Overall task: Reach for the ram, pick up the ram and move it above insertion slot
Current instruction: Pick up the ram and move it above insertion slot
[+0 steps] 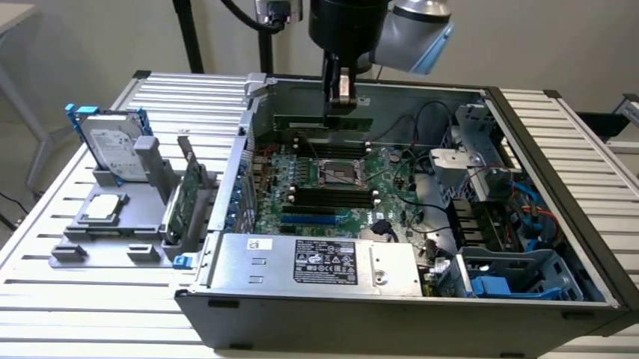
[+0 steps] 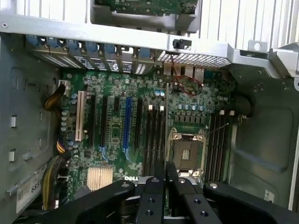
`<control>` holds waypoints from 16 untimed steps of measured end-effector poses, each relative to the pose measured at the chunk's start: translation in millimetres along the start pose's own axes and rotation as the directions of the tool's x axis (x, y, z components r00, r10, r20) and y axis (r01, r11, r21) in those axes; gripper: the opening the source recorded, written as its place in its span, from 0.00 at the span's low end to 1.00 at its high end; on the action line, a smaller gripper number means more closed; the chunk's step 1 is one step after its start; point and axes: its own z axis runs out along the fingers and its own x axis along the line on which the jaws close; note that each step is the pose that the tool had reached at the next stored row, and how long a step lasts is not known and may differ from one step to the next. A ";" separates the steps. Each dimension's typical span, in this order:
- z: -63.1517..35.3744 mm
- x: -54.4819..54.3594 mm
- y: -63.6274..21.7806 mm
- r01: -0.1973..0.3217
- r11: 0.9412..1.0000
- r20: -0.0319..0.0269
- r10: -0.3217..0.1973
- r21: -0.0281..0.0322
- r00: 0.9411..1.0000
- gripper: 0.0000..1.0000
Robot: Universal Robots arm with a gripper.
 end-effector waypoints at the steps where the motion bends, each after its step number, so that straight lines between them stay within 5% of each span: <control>1: 0.6 -1.9 -2.8 0.000 1.000 0.000 0.000 0.000 1.000 0.13; 11: 6.3 -12.2 -22.3 -0.021 1.000 -0.004 0.021 0.003 1.000 0.13; 16: 9.8 -18.7 -24.5 -0.028 1.000 -0.019 0.028 0.003 0.999 0.13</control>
